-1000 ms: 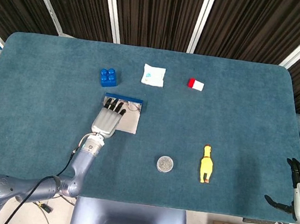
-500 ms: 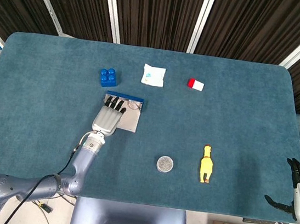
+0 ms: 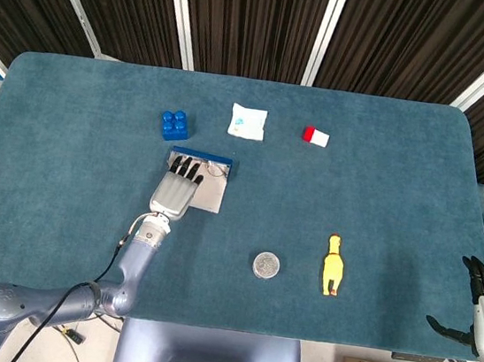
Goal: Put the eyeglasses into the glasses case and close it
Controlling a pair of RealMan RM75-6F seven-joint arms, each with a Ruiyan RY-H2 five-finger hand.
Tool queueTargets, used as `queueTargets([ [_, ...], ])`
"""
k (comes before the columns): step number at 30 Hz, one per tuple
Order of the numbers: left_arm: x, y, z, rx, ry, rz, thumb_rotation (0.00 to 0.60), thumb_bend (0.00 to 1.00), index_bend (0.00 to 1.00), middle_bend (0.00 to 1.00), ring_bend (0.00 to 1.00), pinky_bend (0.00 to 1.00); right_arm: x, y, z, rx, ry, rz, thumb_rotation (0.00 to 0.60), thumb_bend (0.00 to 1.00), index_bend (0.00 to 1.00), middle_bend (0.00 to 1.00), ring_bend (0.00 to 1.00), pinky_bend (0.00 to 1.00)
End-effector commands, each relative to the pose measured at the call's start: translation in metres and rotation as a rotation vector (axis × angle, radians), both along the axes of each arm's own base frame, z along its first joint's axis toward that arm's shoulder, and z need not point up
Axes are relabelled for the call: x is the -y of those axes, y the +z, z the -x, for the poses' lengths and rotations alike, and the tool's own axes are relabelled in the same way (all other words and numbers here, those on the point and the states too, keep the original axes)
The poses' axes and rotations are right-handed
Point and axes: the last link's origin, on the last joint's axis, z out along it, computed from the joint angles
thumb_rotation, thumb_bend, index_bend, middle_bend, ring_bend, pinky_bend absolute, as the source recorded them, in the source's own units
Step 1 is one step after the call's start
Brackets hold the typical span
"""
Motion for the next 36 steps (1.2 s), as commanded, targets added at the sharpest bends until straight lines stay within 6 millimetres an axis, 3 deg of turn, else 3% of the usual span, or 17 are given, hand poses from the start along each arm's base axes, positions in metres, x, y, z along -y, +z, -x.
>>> queueTargets([
  [1,-0.001,0.000,-0.001,0.002,-0.002,-0.003,0.600,0.22,0.27,0.11,0.01,0.08,0.000,0.000,0.000,0.000,0.000,0.000,0.600,0.10,0.00,0.00,0.06,0.19],
  [5,-0.003,0.000,-0.003,0.008,-0.007,-0.015,0.600,0.23,0.28,0.11,0.01,0.08,0.000,0.000,0.000,0.003,-0.002,0.000,0.600,0.10,0.00,0.00,0.06,0.19],
  [13,-0.008,0.003,-0.006,-0.011,-0.040,-0.053,0.600,0.34,0.32,0.11,0.01,0.08,0.000,0.000,0.000,0.009,-0.004,-0.002,0.600,0.10,0.00,0.00,0.06,0.19],
  [25,-0.038,0.014,-0.021,-0.058,-0.087,-0.145,0.600,0.38,0.40,0.11,0.01,0.08,0.000,0.000,0.000,0.013,-0.005,-0.003,0.600,0.10,0.00,0.00,0.06,0.19],
  [36,-0.049,0.006,-0.006,-0.047,-0.021,-0.135,0.600,0.38,0.48,0.11,0.01,0.08,-0.001,0.000,0.000,0.020,-0.009,-0.002,0.600,0.10,0.00,0.00,0.06,0.19],
])
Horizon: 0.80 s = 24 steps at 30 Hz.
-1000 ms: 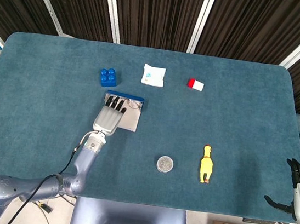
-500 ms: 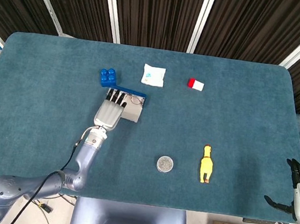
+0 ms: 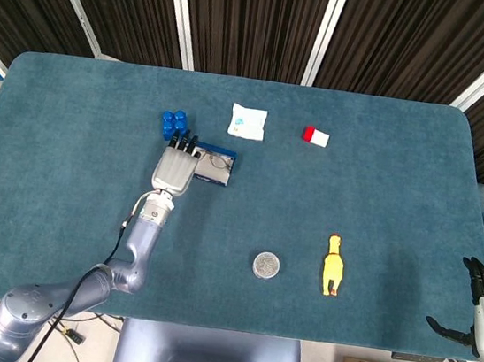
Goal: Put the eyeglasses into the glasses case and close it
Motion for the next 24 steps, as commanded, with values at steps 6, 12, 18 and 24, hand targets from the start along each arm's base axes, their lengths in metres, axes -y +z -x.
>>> queueTargets([
  [6,0.003,-0.005,0.001,0.035,-0.015,0.012,0.600,0.38,0.54,0.11,0.01,0.08,0.000,0.000,0.000,0.001,-0.002,-0.003,0.600,0.10,0.00,0.00,0.06,0.19],
  [12,0.004,-0.004,0.008,0.025,0.000,0.008,0.600,0.38,0.55,0.11,0.01,0.08,0.000,0.000,0.000,0.008,-0.007,-0.005,0.600,0.10,0.00,0.00,0.06,0.19],
  [18,0.006,-0.006,0.010,0.036,0.012,0.021,0.600,0.41,0.58,0.12,0.01,0.08,0.000,0.000,0.000,0.011,-0.008,-0.006,0.600,0.10,0.00,0.00,0.06,0.19],
  [24,0.012,-0.004,0.012,0.063,0.005,0.032,0.600,0.42,0.58,0.12,0.01,0.08,0.000,0.000,0.000,0.017,-0.011,-0.006,0.600,0.10,0.00,0.00,0.06,0.19],
])
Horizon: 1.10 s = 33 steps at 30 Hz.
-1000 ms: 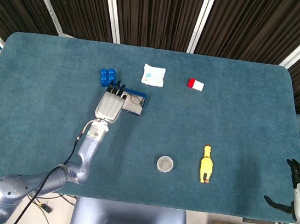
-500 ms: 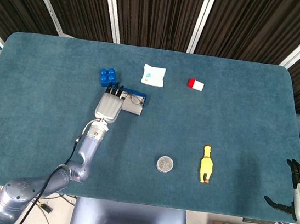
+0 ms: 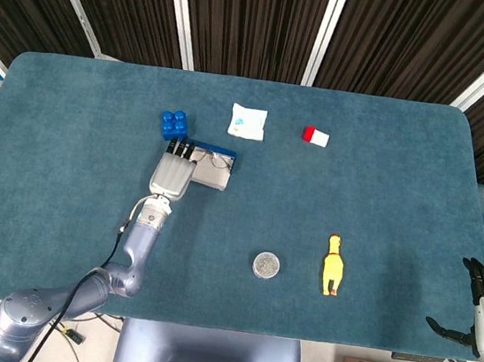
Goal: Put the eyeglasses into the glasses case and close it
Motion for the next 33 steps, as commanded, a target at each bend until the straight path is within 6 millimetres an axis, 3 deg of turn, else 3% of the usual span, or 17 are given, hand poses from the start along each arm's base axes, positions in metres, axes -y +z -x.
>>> queueTargets([
  [1,0.008,0.004,0.004,0.016,-0.017,0.005,0.600,0.42,0.58,0.12,0.01,0.08,0.000,0.000,0.000,0.002,0.000,0.001,0.600,0.10,0.00,0.00,0.06,0.19],
  [9,0.047,0.033,0.026,0.050,-0.036,-0.026,0.600,0.42,0.58,0.12,0.01,0.08,0.000,0.001,0.000,0.003,-0.001,0.001,0.600,0.10,0.00,0.00,0.06,0.19],
  [13,0.055,0.047,0.033,0.046,-0.011,-0.026,0.600,0.42,0.58,0.12,0.01,0.08,0.000,0.000,0.000,0.002,-0.001,0.002,0.600,0.10,0.00,0.00,0.06,0.19],
  [22,0.048,0.058,0.024,0.058,0.018,-0.007,0.600,0.42,0.58,0.12,0.01,0.08,0.000,0.000,0.000,0.000,-0.004,0.003,0.600,0.10,0.00,0.00,0.06,0.19],
  [33,0.029,0.047,-0.001,0.011,0.027,0.015,0.600,0.42,0.58,0.11,0.01,0.08,0.000,0.000,0.000,0.003,-0.009,-0.001,0.600,0.10,0.00,0.00,0.06,0.19],
])
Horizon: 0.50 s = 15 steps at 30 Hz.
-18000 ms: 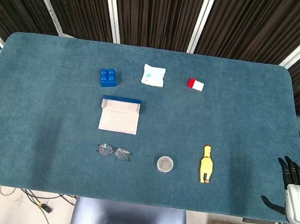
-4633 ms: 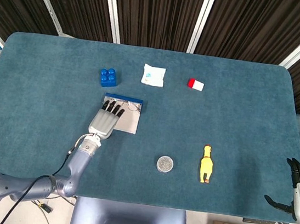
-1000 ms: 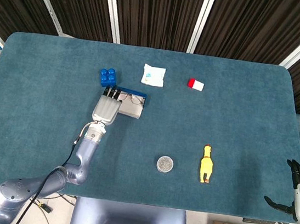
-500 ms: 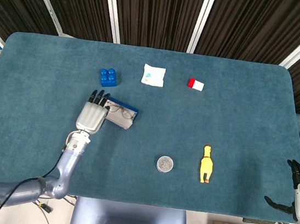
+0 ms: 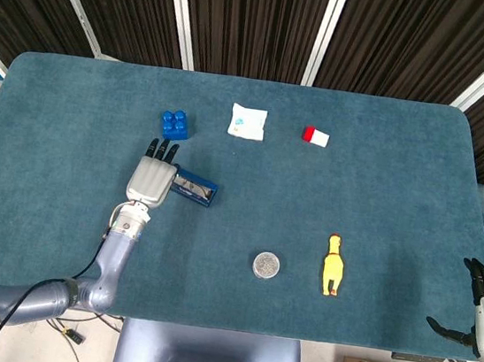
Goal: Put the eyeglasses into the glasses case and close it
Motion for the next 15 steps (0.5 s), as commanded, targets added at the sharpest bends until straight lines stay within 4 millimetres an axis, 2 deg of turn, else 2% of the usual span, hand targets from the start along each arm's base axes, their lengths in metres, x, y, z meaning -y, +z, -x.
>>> queueTargets([
  [1,-0.007,-0.005,-0.007,-0.007,0.005,0.000,0.600,0.42,0.58,0.11,0.01,0.08,0.000,0.000,0.000,0.000,-0.001,-0.003,0.600,0.10,0.00,0.00,0.06,0.19],
  [15,-0.031,-0.020,-0.009,-0.027,0.053,-0.024,0.600,0.42,0.58,0.12,0.01,0.08,0.000,0.000,0.000,0.001,-0.004,-0.005,0.600,0.10,0.00,0.00,0.06,0.19],
])
